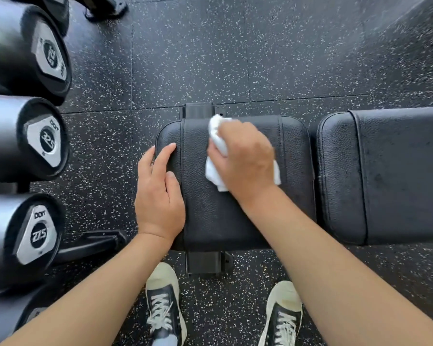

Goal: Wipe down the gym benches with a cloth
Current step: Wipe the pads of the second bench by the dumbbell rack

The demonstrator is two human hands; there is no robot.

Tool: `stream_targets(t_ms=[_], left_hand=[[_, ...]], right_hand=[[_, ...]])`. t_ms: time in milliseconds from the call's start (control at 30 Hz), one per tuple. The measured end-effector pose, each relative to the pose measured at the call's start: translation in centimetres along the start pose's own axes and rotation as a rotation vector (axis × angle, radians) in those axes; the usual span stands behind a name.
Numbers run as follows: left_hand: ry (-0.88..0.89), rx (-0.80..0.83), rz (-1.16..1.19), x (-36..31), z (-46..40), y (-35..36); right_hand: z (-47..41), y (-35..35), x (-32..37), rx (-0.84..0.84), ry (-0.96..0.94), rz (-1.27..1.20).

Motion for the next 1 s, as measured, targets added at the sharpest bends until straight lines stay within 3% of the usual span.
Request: stream_targets(t_ms=[167,333,500,667,733,867,1000], left_hand=[[-0.011,0.016,0.0,0.2,-0.1,0.1],[0.009,-0.003,0.01,0.2,0.0,0.1],[-0.005,0.0,0.005,0.4,-0.1,0.1],[-0.006,-0.006,0.007,0.3,-0.1,0.1],[-0.005,-0.004,0.011,0.4,-0.2,0.2],[-0.016,-0.009,0.03,0.8,-0.2,0.2],[-0.034,-0.01,0.027,0.8,0.0,0.3]], right_hand=[[6.1,2.4,4.8,0.126,-0.207,-0.034],[12.7,-0.8,-0.7,0.187,-0.307,0.012],[4.7,-3.2,-5.8,-0.001,-0.075,0.081],[-2.9,-0.4,-2.1,0.027,0.095,-0.053],[-3.2,0.6,0.8,0.027,0.049,-0.068],[1.7,2.6,5.2,0.133,-0.22,-0.039],[5.1,0.4,0.9,0.145,-0.341,0.071]])
Point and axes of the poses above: each hand's wrist, its own z-axis away from the middle knuckle, its own y-axis out of the palm, x = y × z, the point moved 10 cm from there along -z, towards the middle knuckle, and after that the axes turned 14 degrees about x, right-handed, at the moved point
